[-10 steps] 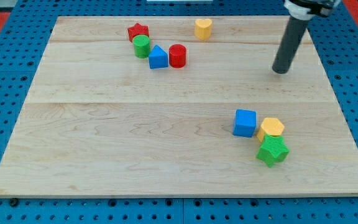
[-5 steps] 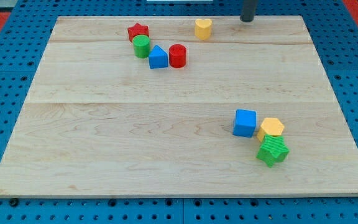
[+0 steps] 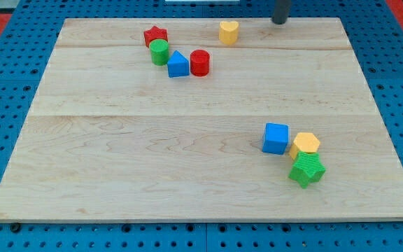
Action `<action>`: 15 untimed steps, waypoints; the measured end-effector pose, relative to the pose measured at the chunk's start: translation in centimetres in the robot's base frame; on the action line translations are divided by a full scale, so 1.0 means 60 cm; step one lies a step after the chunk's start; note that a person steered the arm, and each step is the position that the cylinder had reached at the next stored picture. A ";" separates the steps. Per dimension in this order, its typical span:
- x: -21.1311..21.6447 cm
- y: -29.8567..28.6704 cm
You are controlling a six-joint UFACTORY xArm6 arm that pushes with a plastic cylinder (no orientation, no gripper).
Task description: Move the yellow heart towards the blue cube
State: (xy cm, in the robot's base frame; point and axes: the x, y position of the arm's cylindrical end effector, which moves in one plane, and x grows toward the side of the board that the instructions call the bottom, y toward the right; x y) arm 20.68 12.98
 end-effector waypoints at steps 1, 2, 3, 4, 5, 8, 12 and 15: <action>0.031 -0.145; 0.001 -0.153; 0.027 -0.283; 0.069 -0.354; 0.136 -0.264; 0.121 -0.157; 0.139 -0.067; 0.277 0.045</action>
State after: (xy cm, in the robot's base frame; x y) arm 37.30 15.70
